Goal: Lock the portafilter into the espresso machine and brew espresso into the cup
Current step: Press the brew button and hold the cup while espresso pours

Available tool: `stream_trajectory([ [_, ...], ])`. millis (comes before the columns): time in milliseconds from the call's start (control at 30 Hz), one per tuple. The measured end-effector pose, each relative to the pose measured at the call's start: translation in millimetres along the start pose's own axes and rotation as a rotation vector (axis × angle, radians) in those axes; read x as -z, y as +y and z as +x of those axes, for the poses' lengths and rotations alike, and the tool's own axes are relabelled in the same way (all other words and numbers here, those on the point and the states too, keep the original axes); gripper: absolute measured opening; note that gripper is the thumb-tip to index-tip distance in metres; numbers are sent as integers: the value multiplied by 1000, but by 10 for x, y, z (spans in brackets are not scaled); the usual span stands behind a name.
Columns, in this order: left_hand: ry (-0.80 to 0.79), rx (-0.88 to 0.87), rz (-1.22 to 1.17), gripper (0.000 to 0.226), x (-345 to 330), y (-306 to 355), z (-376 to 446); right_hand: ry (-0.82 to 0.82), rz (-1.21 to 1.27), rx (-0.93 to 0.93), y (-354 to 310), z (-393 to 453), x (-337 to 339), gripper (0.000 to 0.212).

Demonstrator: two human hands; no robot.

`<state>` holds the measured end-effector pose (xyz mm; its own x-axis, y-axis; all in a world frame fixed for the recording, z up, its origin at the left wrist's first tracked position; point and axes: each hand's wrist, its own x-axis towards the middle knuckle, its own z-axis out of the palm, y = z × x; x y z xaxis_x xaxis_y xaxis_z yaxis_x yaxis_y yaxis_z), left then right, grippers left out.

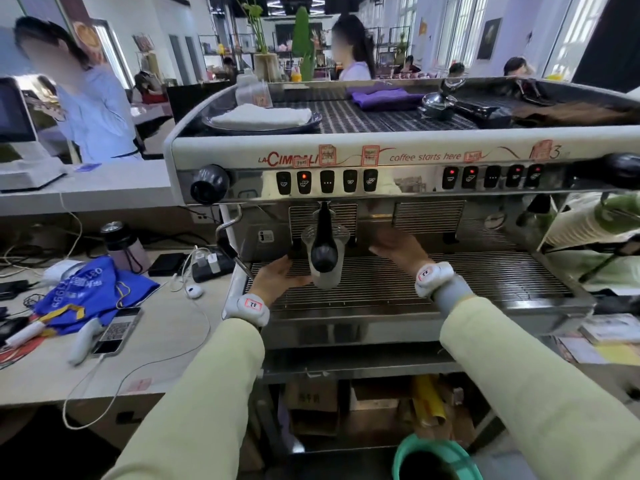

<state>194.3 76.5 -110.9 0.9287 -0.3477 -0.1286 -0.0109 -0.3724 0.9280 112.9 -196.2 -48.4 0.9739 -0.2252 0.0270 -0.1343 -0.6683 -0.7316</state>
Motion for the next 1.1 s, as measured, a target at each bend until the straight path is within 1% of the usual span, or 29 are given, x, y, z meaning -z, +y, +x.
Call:
stream_trajectory([
  [100,-43,-51,139,114,-1,156,-62,-48,-5,53,23,-16,9,61],
  [200,-11,-73,93,119,-3,207,-84,-68,42,35,-27,-92,23,63],
  [300,-4,-72,5,120,6,230,-117,-71,80,34,-16,-99,-5,57],
  [367,18,-97,-56,131,29,195,-81,-80,120,46,-36,-87,-31,55],
  [400,21,-117,-73,131,14,199,-77,-86,135,48,-39,-85,-44,55],
  [467,1,-140,-80,125,17,178,-52,-97,168,60,-83,-86,-82,54],
  [600,-12,-156,-25,112,-27,240,-78,-113,154,95,-146,-47,-138,44],
  [700,-4,-125,14,92,-35,278,-105,-98,169,113,-177,20,-168,41],
  [733,-8,-120,17,89,-40,291,-114,-100,173,113,-178,47,-176,41],
  [1000,8,-132,35,85,-10,300,-91,-93,217,117,-134,145,-228,45],
  [1100,19,-163,69,78,-10,337,-114,-93,221,127,-132,162,-243,44],
])
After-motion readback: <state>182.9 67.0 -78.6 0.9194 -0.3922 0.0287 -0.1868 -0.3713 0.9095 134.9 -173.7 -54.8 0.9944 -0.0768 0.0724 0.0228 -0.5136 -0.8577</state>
